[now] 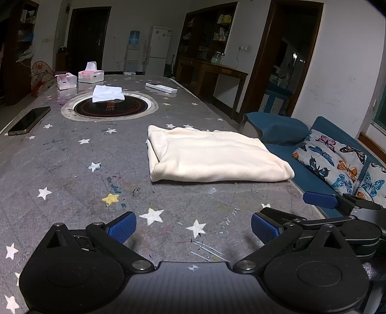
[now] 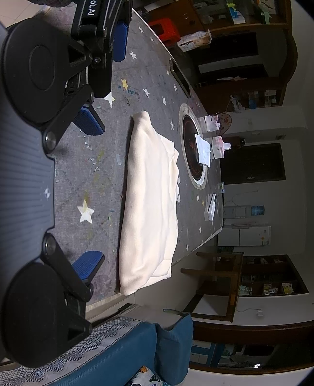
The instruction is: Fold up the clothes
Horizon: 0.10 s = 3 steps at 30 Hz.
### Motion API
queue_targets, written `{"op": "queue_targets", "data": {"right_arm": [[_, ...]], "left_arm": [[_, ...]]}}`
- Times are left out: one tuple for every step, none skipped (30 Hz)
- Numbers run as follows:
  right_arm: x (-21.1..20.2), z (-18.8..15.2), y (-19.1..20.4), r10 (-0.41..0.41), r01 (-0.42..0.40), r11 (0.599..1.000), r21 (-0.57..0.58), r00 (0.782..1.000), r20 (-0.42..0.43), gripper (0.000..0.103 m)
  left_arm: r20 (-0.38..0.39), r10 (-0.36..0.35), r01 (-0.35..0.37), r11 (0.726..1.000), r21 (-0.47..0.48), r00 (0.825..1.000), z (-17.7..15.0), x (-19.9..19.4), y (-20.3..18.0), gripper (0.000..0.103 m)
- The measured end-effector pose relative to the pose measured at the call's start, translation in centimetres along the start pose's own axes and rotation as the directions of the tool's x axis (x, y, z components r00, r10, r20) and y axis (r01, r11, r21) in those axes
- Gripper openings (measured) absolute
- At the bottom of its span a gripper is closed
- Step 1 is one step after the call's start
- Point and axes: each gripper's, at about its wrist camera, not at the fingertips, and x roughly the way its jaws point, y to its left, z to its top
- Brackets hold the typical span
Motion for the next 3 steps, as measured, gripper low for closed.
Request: {"op": "queue_targets", "data": {"right_arm": [[0.01, 0.01, 0.00, 0.000, 0.000, 1.000, 0.000, 1.000, 0.000, 0.103], [0.01, 0.00, 0.00, 0.001, -0.001, 1.000, 0.000, 1.000, 0.000, 0.103], [0.00, 0.00, 0.00, 0.002, -0.002, 1.000, 0.000, 1.000, 0.000, 0.103]], "left_arm": [[0.000, -0.001, 0.001, 1.000, 0.001, 1.000, 0.01, 0.01, -0.04, 0.103], [0.000, -0.002, 0.002, 1.000, 0.002, 1.000, 0.01, 0.01, -0.09, 0.103], [-0.001, -0.003, 0.003, 1.000, 0.004, 1.000, 0.03, 0.03, -0.12, 0.103]]}}
